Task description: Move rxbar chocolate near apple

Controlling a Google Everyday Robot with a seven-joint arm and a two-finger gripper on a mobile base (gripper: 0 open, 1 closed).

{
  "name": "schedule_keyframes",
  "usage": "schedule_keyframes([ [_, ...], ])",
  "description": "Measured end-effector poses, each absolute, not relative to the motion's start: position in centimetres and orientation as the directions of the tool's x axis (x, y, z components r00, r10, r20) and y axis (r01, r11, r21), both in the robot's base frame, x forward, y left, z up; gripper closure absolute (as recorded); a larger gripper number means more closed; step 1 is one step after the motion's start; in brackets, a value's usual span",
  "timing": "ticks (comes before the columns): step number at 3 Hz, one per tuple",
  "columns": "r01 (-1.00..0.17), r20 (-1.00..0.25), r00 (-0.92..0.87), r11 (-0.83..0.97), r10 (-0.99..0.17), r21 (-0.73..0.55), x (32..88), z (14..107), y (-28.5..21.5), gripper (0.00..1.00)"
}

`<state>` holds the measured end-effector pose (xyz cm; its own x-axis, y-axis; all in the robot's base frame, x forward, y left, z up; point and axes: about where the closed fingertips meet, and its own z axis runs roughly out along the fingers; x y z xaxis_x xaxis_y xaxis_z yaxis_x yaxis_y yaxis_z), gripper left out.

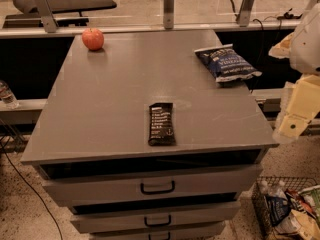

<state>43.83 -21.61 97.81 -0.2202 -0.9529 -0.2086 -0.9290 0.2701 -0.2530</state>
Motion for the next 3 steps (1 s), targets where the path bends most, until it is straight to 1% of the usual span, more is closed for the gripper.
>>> schedule_keyframes([
  [1, -0.929, -0.209, -0.22, 0.27, -0.953, -0.253, 43.8, 97.8, -21.6, 0.0],
  [2, -0.919, -0.226, -0.245, 0.3, -0.943, -0.256, 44.1, 97.6, -20.1, 0.0],
  [3, -0.901, -0.27, -0.282, 0.351, -0.92, -0.256, 44.3, 96.8, -16.3, 0.0],
])
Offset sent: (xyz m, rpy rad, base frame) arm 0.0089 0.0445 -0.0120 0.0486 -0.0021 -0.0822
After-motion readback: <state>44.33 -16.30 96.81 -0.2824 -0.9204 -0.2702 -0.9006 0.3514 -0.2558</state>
